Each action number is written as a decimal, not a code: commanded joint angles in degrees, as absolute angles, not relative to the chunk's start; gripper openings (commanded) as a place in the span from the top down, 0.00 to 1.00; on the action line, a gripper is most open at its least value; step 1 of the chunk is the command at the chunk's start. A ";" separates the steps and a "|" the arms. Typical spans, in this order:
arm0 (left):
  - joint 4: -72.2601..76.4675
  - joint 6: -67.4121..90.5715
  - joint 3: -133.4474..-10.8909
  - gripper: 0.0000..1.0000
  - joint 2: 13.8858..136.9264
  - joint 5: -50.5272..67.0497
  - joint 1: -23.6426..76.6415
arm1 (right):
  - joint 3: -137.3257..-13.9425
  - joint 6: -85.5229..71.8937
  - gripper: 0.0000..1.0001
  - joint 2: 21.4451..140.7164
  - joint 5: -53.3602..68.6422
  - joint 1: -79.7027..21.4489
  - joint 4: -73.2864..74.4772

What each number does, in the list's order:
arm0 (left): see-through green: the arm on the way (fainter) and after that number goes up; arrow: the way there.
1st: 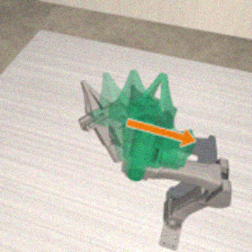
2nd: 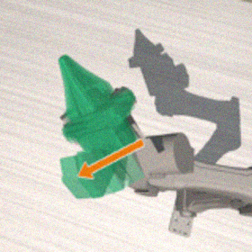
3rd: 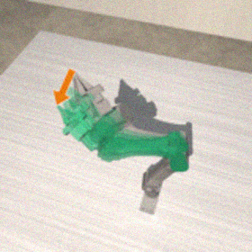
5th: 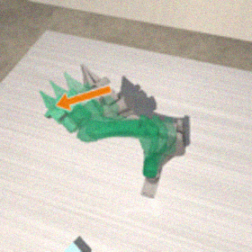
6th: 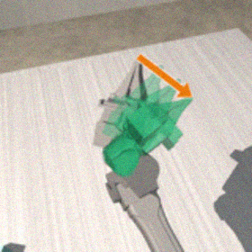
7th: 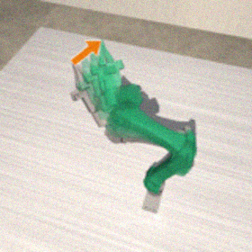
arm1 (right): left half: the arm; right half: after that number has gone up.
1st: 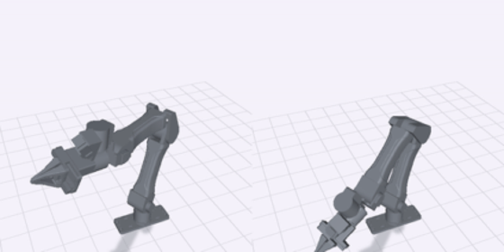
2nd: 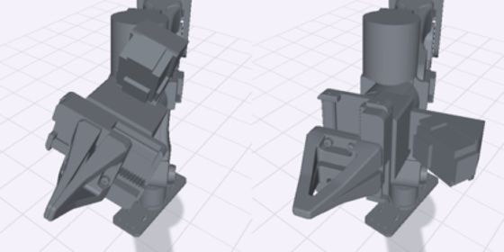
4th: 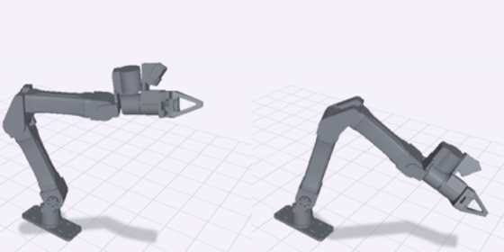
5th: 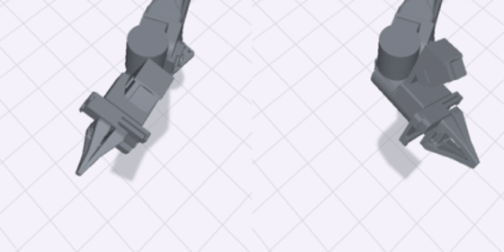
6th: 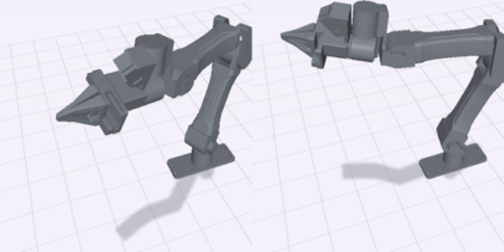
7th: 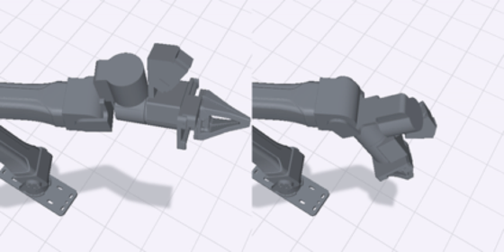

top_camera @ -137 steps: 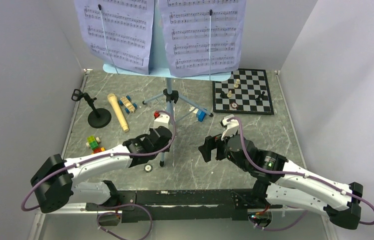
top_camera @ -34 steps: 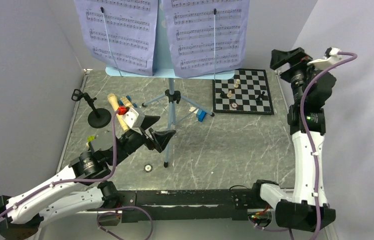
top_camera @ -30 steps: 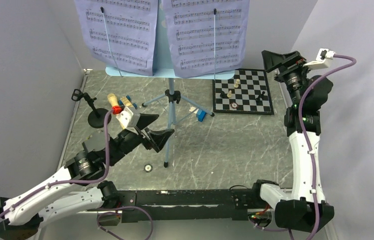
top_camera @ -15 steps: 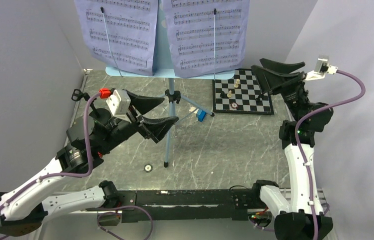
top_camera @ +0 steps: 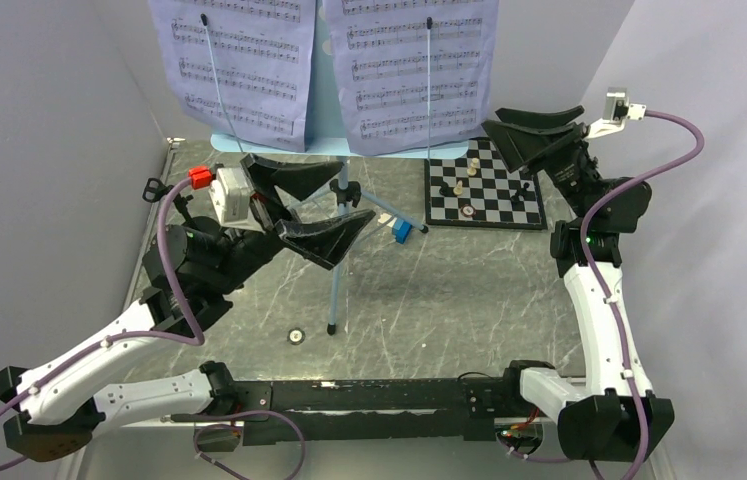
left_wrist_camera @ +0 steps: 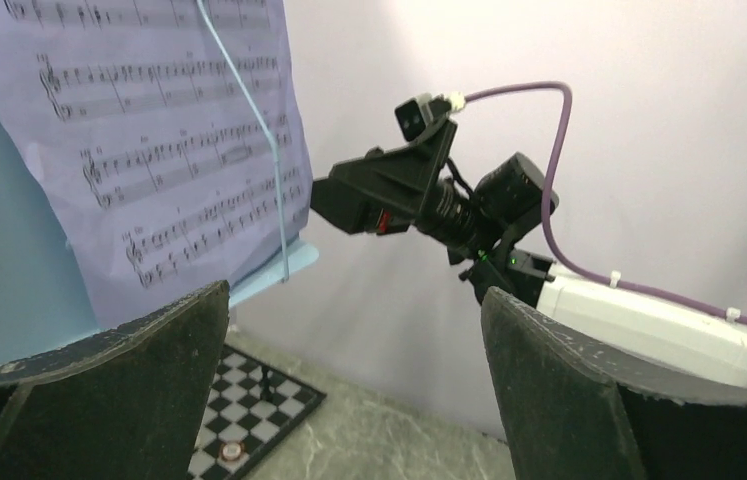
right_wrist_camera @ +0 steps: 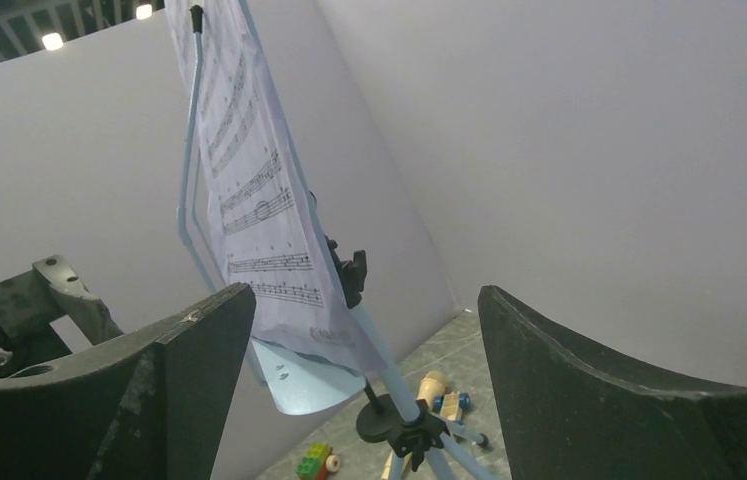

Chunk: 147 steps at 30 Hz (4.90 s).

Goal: Pack up the instrument practice props

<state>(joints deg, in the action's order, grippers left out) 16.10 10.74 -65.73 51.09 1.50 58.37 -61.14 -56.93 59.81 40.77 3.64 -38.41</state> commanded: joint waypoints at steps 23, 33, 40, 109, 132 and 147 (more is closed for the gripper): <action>1.57 16.63 -97.95 0.07 71.81 9.15 55.30 | -65.81 -52.45 0.46 60.70 44.03 -1.22 -37.29; 8.98 17.10 -97.64 0.08 74.83 10.22 53.98 | -65.25 -52.65 0.65 59.24 44.01 -1.49 -37.27; 9.70 16.67 -101.34 0.11 78.33 10.19 53.96 | -65.30 -52.23 0.81 59.00 44.12 -1.60 -36.21; 7.47 15.32 -110.85 1.00 87.25 1.22 52.60 | -68.77 -45.36 1.00 55.66 40.59 -3.52 -26.06; 9.74 14.98 -108.32 0.48 85.20 0.93 52.43 | -68.47 -44.28 1.00 54.71 39.90 -3.52 -23.80; 8.19 26.17 -112.07 0.49 87.79 10.22 48.22 | -68.30 -44.71 1.00 54.97 40.78 -3.47 -24.42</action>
